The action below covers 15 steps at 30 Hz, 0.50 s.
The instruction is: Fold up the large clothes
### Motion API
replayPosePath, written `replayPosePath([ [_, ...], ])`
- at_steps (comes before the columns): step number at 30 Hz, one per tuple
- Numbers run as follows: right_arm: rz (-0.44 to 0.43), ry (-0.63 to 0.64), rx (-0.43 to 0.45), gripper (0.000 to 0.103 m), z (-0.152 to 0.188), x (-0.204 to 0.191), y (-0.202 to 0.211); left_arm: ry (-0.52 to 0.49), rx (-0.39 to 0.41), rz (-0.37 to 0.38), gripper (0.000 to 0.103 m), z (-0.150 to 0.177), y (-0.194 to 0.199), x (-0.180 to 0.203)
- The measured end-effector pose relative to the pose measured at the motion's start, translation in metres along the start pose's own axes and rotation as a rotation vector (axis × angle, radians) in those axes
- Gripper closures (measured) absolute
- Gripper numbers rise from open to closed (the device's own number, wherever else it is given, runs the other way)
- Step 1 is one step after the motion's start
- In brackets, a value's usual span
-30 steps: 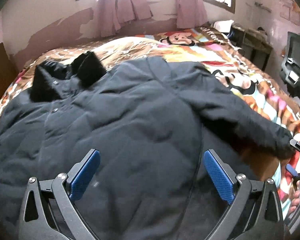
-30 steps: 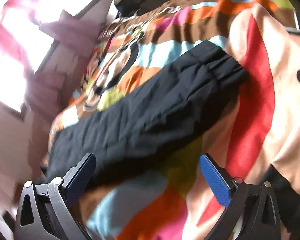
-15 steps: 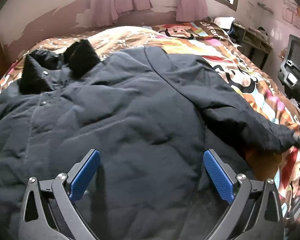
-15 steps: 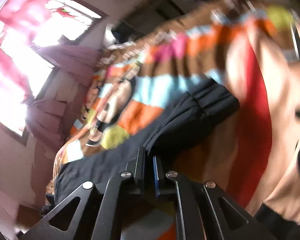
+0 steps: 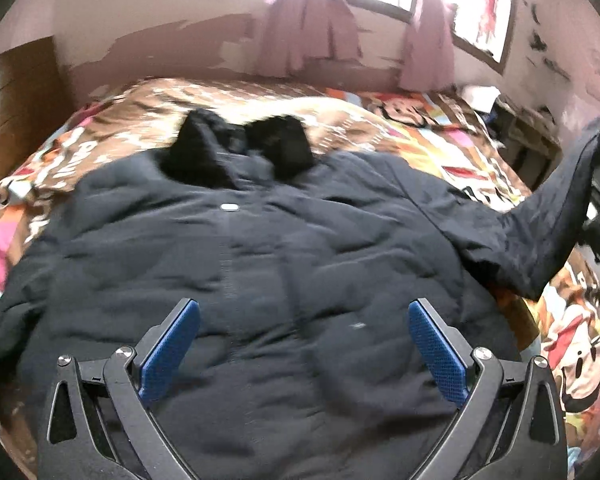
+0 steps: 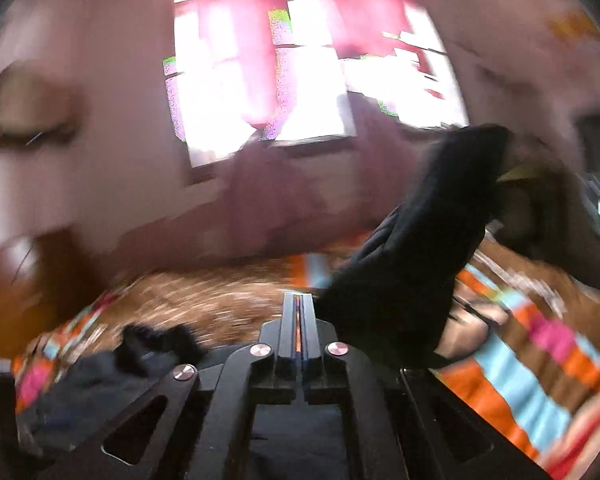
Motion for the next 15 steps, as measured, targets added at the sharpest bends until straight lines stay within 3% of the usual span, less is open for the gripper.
replayPosePath([
  [5,-0.169,0.235,-0.017,0.102,0.019,-0.105,0.007,0.086,0.046,-0.025,0.002,0.013,0.053,-0.043],
  [10,-0.204,0.261,-0.137,0.097,0.061,-0.133,0.004,0.124,0.062,-0.05,0.002,0.026,0.079,-0.073],
  [11,-0.214,0.252,-0.191,0.083,0.074,-0.131,0.002,0.134,0.063,-0.046,0.002,0.03,0.08,-0.076],
  [12,-0.215,0.244,-0.223,0.059,0.082,-0.132,0.003,0.141,0.064,-0.036,0.002,0.032,0.08,-0.078],
  [14,-0.197,0.236,-0.268,0.032,0.104,-0.115,0.004,0.157,0.063,-0.001,0.002,0.034,0.074,-0.079],
  [15,-0.183,0.24,-0.279,0.032,0.111,-0.109,0.008,0.163,0.06,0.015,0.002,0.034,0.072,-0.08],
])
Point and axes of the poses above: each gripper's, at about its wrist camera, not at the fingertips, and y roughly against the way its jaws point, x to its right, z to its underside, the point moved 1 cm from there along -y, roughly the way its jaws point, and after that the axes turned 13 degrees about z, right-handed, at the moved point
